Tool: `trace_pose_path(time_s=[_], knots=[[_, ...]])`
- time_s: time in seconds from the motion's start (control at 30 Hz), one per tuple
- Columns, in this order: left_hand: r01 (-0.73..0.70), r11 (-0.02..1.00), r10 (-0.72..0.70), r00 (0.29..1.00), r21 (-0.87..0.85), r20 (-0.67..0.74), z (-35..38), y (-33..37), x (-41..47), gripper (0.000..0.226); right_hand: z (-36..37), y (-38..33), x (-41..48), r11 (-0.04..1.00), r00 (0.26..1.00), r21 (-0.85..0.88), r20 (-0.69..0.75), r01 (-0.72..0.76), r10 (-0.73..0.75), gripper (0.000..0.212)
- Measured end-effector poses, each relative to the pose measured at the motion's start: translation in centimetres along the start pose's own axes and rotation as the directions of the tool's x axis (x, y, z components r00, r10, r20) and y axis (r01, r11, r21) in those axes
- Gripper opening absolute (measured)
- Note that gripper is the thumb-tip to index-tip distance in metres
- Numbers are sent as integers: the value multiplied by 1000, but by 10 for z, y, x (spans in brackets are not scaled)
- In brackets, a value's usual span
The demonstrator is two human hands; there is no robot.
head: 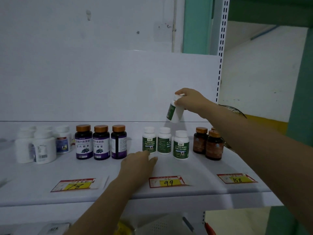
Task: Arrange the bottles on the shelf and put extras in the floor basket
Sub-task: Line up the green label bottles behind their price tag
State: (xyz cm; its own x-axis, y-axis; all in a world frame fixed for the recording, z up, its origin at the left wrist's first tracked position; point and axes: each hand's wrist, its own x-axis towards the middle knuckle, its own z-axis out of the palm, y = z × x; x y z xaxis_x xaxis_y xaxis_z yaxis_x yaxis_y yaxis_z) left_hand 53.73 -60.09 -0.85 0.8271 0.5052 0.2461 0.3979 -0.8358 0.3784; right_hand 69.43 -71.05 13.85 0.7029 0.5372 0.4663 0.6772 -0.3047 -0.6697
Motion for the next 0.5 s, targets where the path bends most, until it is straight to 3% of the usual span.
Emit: trace_pose_path(time_s=[0.2,0.5], knots=[[-33,998,29,997,61,65,0,1,-1,43,17,18,5,970,991,-227,85,-82,104,40],[-21,998,17,997,51,80,6,-4,3,47,39,30,-9,926,946,-333,203,-177,253,33]])
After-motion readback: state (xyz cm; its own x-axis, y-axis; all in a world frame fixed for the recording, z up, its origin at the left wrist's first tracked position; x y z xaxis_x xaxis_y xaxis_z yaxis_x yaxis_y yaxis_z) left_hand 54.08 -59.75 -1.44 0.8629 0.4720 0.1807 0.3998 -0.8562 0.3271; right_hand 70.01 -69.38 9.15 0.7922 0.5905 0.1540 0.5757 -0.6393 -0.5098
